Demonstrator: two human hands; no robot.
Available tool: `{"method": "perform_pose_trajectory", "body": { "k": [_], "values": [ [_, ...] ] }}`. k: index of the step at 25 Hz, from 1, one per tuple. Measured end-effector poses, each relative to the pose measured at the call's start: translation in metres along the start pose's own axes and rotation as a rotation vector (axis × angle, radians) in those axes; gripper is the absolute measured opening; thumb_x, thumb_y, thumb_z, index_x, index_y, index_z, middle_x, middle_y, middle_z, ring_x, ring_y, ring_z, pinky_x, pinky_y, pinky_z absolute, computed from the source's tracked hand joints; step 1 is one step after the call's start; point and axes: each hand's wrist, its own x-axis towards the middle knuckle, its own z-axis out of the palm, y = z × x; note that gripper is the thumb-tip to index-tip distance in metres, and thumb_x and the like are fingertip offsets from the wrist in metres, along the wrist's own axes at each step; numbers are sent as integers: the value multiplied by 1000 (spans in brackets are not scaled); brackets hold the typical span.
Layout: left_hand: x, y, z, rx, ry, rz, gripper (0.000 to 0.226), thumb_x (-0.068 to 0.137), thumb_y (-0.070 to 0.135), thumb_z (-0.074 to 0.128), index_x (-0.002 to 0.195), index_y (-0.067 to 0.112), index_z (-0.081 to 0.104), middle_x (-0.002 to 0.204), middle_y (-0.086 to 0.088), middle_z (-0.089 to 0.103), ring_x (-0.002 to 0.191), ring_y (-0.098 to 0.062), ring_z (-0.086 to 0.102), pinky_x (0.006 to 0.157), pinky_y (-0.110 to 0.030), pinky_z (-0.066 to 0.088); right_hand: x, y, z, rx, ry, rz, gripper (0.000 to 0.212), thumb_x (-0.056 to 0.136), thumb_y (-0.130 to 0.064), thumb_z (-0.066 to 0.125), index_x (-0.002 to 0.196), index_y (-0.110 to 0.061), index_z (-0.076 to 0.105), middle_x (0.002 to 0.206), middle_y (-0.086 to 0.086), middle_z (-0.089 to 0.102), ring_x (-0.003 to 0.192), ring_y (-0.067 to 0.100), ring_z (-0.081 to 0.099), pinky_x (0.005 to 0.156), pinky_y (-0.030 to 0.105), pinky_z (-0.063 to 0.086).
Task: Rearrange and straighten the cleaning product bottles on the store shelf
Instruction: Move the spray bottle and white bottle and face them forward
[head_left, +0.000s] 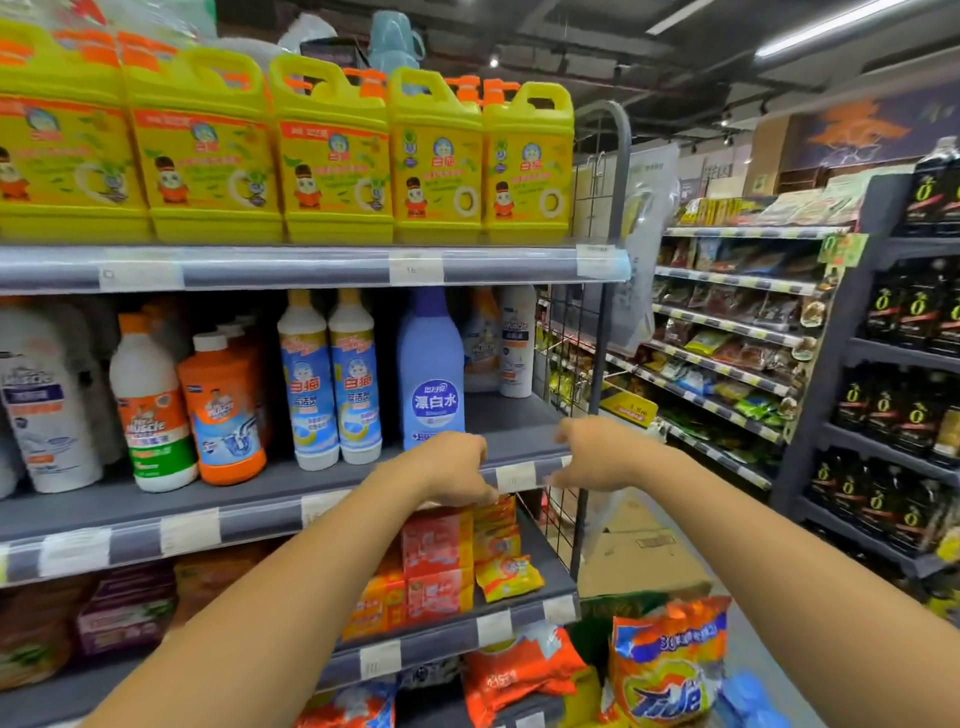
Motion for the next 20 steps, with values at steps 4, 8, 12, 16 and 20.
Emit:
{"method": "perform_pose_trajectory", "body": {
  "k": [4,8,12,16,20],
  "values": [
    [33,18,-5,47,-59,12,56,85,42,64,131,13,48,132,-9,55,114,-26,55,91,-37,49,26,25,7,-3,0,-3,62,83,-49,63,129,-10,49,126,10,57,111,28,55,93,42,48],
    [70,18,-9,-6,-32,-13,60,85,42,64,134,13,46,134,-8,53,115,-26,53,87,-35,46,72,44,2,29,5,-18,56,84,-47,63,122,-7,52,119,11,59,102,28,57,86,40,50],
    [115,16,-7,-38,8,-37,59,83,40,65,132,13,47,132,-8,54,113,-26,55,92,-37,49,120,54,-3,50,42,-70,51,85,-40,64,120,-4,56,117,12,62,105,30,58,82,34,49],
    [174,12,-6,-49,6,-127,58,81,39,67,128,11,50,127,-9,57,107,-27,57,81,-34,49,183,62,-12,47,43,-77,37,85,-41,64,93,-6,56,93,8,59,89,28,56,63,30,41],
    [226,2,7,-7,-17,-248,57,82,39,67,127,7,52,124,-12,57,103,-27,56,74,-31,41,251,71,-1,220,119,-18,48,79,-31,67,121,-8,57,118,16,62,102,33,62,75,29,51]
  ]
}}
